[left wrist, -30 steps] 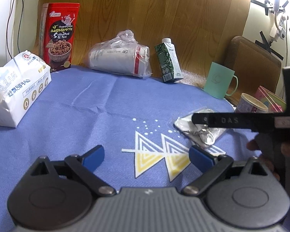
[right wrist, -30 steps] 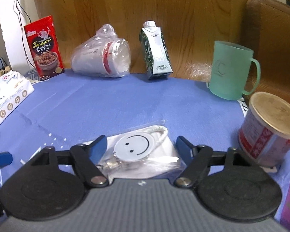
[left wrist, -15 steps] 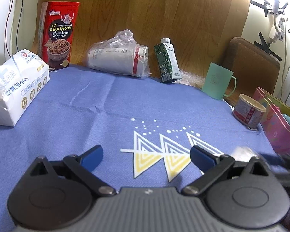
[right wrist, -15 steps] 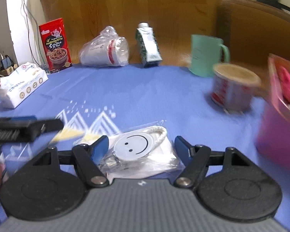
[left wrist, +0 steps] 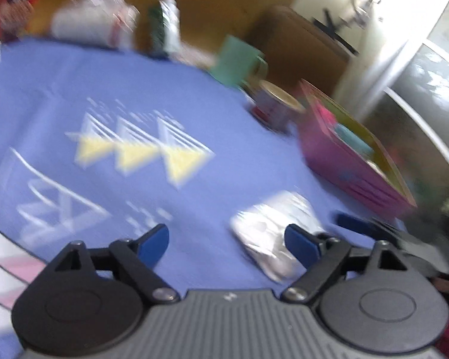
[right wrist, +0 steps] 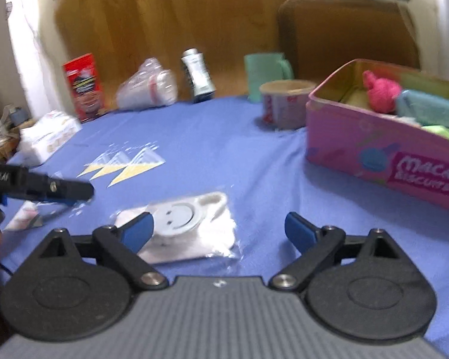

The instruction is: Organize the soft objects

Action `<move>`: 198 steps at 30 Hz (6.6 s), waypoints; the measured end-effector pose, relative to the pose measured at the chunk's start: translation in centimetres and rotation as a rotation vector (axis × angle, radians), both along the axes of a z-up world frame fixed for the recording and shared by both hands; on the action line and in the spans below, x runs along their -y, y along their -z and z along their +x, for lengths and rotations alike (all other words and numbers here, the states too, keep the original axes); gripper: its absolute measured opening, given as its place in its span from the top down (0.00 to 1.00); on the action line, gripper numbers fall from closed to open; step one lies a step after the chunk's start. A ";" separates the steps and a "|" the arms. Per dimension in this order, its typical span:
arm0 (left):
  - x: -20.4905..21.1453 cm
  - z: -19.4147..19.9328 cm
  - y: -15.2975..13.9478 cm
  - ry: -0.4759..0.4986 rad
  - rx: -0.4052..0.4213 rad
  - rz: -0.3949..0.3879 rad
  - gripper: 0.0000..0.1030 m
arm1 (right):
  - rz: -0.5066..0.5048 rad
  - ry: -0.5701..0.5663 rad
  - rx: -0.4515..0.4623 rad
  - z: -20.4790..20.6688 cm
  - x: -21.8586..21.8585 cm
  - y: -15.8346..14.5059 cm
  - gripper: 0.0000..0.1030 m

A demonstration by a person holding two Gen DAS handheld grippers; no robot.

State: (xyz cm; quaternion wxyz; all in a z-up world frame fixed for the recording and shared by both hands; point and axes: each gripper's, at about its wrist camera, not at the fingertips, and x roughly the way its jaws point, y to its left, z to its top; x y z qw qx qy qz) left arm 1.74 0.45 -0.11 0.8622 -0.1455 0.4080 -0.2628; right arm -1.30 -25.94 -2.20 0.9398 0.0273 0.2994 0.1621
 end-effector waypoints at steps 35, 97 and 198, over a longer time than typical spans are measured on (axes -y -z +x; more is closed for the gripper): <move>22.5 -0.7 1.3 0.468 0.150 0.254 0.22 | -0.199 0.038 0.120 -7.5 8.1 1.9 0.34; 39.2 20.1 -4.3 0.306 0.209 0.356 0.13 | -0.147 0.250 -0.220 16.9 25.6 -7.3 0.43; 17.6 -5.5 -0.7 -0.025 0.399 0.495 0.00 | 0.127 0.473 0.045 -5.3 9.5 -4.6 0.24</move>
